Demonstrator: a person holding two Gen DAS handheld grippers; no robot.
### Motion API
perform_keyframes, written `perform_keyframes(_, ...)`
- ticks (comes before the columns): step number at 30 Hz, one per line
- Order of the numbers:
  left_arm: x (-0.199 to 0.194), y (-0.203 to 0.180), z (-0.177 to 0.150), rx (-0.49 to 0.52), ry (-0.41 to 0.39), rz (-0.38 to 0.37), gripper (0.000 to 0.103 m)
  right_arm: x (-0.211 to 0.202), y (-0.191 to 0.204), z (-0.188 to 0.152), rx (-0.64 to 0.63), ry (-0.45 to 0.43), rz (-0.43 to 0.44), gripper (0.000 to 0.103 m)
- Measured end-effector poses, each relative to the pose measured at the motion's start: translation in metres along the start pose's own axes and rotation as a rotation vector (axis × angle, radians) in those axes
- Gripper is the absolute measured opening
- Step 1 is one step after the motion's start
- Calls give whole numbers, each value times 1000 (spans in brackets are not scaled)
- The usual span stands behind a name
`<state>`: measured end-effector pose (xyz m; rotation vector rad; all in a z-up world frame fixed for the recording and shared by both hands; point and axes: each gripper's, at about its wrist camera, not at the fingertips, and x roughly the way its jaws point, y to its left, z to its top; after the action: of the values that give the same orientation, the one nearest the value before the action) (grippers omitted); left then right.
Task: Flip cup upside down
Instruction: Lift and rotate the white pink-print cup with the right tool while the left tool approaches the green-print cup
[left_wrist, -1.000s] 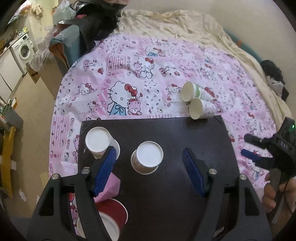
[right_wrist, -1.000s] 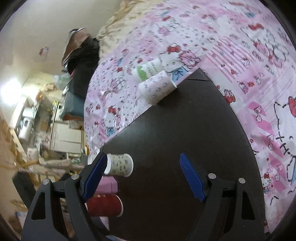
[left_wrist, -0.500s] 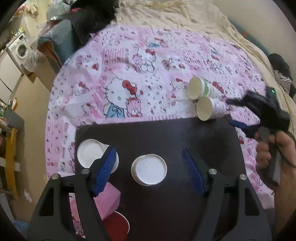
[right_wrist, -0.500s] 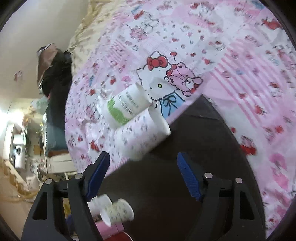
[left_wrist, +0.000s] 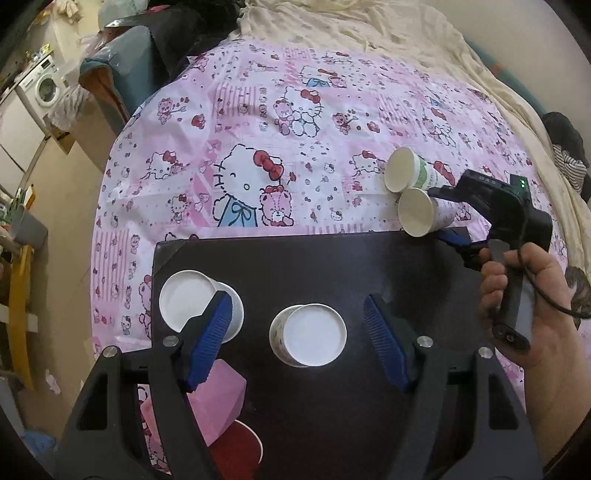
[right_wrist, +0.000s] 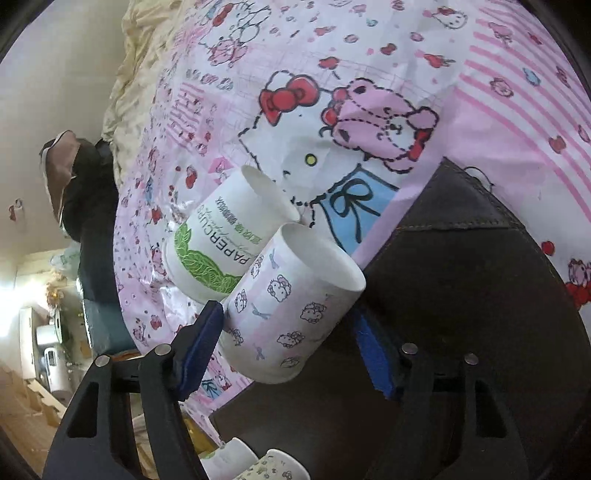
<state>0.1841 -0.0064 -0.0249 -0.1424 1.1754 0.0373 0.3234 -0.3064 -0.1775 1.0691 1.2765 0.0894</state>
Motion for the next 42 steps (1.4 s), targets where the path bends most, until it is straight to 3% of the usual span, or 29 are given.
perform_keyframes(11,0,-6,-5,11,-6,7,71,-15,-12,-9,-9,7,95,54)
perform_keyframes(21,1,-8,-5,20,-6,11,71,-13,-3,10,55,16,42,61)
perform_keyframes(24,1,-5,-4,14,-4,13,71,10,2,10,73,66,15,71)
perform_keyframes(26,0,-4,-3,9,0,12,71,12,4,9,57,37,3,68)
perform_keyframes(27,-1,-4,-3,8,7,8,71,11,4,9,55,30,10,62)
perform_keyframes(32,-13,-8,6,11,80,-50,71,-3,12,-1,-55,56,35,60)
perform_keyframes(34,-24,-16,15,53,94,-56,71,-20,14,-7,-121,46,25,60)
perform_keyframes(39,-41,-61,56,307,107,13,71,-62,9,-28,-296,90,-34,60)
perform_keyframes(42,-25,-103,79,556,161,40,71,-88,-5,-39,-327,101,-31,60)
